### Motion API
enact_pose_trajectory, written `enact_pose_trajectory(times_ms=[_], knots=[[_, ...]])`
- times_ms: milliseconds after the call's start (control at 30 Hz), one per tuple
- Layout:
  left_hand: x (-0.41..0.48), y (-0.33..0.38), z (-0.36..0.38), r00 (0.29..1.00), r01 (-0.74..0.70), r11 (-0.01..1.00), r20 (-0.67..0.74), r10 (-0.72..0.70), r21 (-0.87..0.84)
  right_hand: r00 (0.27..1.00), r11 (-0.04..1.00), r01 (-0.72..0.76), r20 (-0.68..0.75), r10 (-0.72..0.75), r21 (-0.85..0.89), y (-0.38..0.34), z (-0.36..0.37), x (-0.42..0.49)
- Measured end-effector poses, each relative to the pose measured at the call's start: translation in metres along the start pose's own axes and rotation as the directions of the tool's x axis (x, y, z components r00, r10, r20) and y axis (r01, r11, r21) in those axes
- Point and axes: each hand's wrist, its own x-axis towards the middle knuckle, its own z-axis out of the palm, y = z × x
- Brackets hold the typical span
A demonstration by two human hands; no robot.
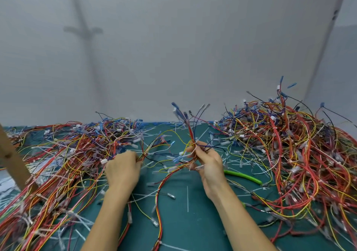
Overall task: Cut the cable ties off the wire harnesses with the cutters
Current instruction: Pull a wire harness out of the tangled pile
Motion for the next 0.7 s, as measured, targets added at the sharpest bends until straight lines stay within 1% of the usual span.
enact_pose_trajectory(times_ms=[33, 100, 200, 267, 333, 567, 633, 700], knots=[[-0.001, 0.001, 0.0, 1.0, -0.013, 1.0, -0.004, 0.013, -0.003, 1.0, 1.0, -0.007, 0.01, 0.007, 0.009, 0.0, 0.002, -0.001], [-0.002, 0.003, -0.001, 1.0, -0.019, 1.0, -0.014, 0.019, 0.016, 1.0, 0.998, 0.002, -0.02, 0.0, 0.07, -0.001, 0.003, -0.002], [-0.001, 0.001, -0.002, 1.0, 0.013, 1.0, -0.029, -0.012, 0.023, 0.99, 0.969, 0.038, -0.141, -0.003, 0.242, -0.008, -0.007, 0.003], [-0.001, 0.0, -0.001, 0.998, 0.056, 0.998, -0.039, -0.056, -0.003, 0.98, 0.948, 0.058, -0.198, 0.005, 0.312, -0.013, -0.016, 0.006], [0.0, 0.001, -0.001, 0.994, 0.1, 0.994, -0.048, -0.102, -0.048, 0.972, 0.943, 0.061, -0.235, 0.019, 0.328, -0.014, -0.02, 0.007], [0.005, -0.009, -0.003, 0.976, 0.171, 0.966, -0.103, -0.194, -0.196, 0.954, 0.931, 0.092, -0.299, 0.019, 0.353, -0.02, -0.026, 0.012], [0.009, -0.013, -0.005, 0.984, 0.153, 0.961, -0.056, -0.17, -0.23, 0.948, 0.926, 0.1, -0.318, 0.022, 0.363, -0.022, -0.03, 0.012], [0.011, -0.019, -0.006, 0.993, 0.118, 0.942, 0.036, -0.113, -0.314, 0.943, 0.928, 0.115, -0.331, 0.01, 0.355, -0.024, -0.034, 0.014]])
